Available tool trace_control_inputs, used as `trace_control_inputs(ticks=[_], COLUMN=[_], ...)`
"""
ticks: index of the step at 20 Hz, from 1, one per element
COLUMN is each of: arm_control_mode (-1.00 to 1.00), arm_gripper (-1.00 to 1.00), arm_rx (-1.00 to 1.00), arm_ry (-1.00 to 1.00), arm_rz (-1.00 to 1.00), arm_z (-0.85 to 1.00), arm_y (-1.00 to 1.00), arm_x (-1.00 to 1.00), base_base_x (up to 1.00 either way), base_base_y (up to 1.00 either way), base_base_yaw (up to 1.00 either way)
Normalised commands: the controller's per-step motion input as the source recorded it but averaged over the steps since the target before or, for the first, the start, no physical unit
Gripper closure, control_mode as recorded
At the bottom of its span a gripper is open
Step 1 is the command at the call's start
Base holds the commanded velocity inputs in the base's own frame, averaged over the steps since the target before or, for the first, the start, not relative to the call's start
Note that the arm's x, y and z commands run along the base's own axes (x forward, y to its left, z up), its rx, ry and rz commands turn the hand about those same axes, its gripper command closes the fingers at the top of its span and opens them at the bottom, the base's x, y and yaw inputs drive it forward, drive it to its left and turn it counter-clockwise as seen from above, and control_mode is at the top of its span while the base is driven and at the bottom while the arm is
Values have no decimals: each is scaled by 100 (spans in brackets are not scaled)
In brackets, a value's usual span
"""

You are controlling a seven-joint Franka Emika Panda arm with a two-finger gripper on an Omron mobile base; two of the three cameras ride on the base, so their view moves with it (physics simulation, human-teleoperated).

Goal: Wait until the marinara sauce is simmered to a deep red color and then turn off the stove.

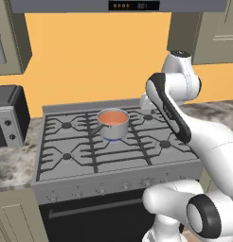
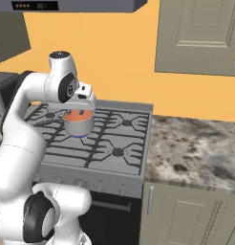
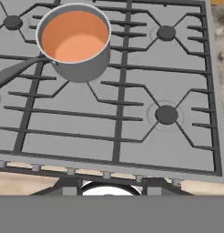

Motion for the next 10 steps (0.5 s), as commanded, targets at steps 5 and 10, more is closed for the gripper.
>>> trace_control_inputs(ticks=[5, 10], arm_control_mode=[-100, -100], arm_gripper=[-100, -100], arm_rx=[0, -2], arm_ry=[0, 0], arm_rz=[2, 9], arm_z=[-4, -23], arm_y=[10, 58], arm_x=[-7, -29], base_base_x=[0, 0], base_base_y=[0, 0], base_base_yaw=[0, 0])
